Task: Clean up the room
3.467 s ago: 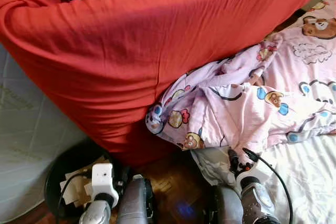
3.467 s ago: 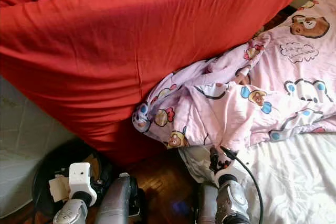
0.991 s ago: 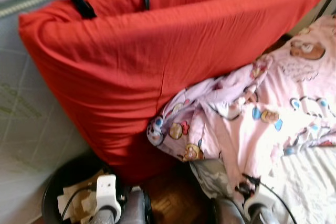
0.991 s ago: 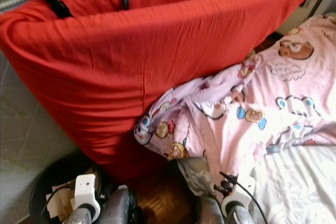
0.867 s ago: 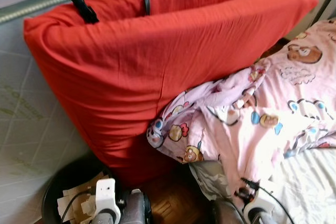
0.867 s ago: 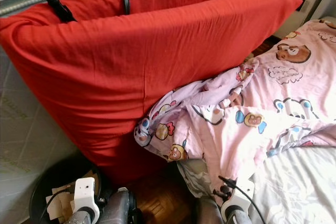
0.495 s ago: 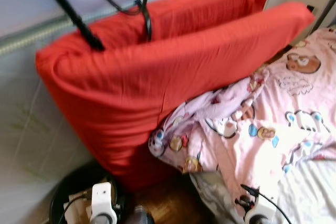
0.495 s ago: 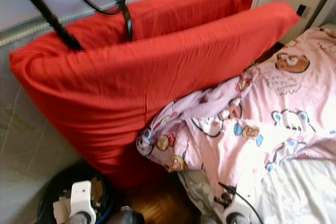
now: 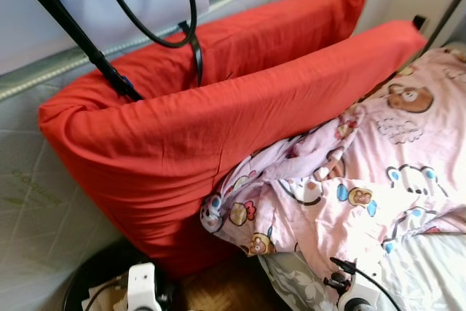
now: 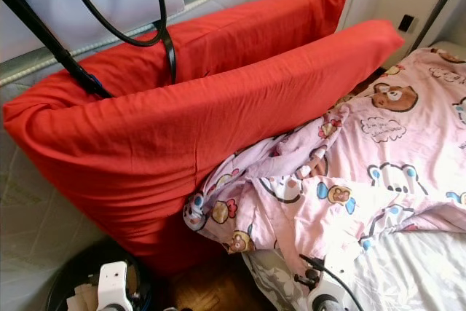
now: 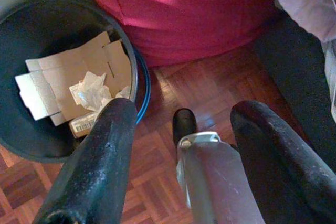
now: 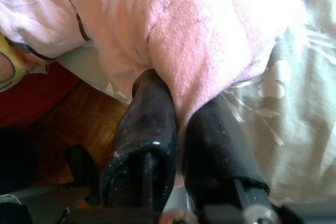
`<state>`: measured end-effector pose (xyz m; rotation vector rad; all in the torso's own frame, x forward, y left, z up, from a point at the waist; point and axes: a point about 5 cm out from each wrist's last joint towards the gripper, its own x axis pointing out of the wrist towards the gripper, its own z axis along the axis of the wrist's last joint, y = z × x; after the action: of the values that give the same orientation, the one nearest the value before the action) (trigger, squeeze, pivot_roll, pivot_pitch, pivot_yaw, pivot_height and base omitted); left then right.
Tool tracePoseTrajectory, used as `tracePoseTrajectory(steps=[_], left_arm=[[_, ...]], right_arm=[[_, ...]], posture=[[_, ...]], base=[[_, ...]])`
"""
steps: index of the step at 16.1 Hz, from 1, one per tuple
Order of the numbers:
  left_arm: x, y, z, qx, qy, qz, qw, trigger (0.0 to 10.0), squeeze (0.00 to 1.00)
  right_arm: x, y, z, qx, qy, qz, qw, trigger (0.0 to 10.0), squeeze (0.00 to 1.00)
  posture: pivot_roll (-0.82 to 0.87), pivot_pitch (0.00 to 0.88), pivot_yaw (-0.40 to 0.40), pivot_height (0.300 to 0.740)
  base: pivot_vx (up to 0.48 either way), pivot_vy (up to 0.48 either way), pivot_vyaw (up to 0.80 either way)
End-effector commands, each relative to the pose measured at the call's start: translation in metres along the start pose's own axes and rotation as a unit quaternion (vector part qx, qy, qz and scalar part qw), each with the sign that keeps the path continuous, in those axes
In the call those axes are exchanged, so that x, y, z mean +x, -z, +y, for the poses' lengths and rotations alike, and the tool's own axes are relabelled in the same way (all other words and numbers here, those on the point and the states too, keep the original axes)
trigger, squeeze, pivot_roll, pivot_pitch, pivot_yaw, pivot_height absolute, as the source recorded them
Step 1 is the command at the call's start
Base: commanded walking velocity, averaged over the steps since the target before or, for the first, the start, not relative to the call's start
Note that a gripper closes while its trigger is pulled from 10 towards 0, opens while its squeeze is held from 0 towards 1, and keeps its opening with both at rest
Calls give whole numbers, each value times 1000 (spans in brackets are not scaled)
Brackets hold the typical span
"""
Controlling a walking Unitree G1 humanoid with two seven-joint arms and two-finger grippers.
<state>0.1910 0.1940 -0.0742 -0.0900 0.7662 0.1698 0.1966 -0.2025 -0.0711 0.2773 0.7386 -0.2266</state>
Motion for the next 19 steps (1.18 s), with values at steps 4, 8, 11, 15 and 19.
tracePoseTrajectory(steps=[4,8,11,15,19], left_arm=[[-4,14,2,0,-5,28,1000,10000,0],[-4,14,1,-2,-2,27,1000,10000,0],[-4,14,1,-3,-4,26,1000,10000,0],[-5,16,2,-5,-6,28,1000,10000,0],[-5,17,2,-4,-6,28,1000,10000,0]], right_arm=[[-3,12,0,-12,9,26,1000,10000,0],[-3,12,0,-18,12,29,999,10000,0],[-2,12,0,-24,14,30,999,10000,0],[-2,10,-2,-29,24,25,999,10000,0],[-2,9,-2,-30,27,22,999,10000,0]], posture=[[-127,149,42,740],[-130,153,42,740],[-128,155,39,740],[-129,157,38,740],[-129,159,39,740]], base=[[0,0,0],[0,0,0],[0,0,0],[-131,0,0],[-300,0,0]])
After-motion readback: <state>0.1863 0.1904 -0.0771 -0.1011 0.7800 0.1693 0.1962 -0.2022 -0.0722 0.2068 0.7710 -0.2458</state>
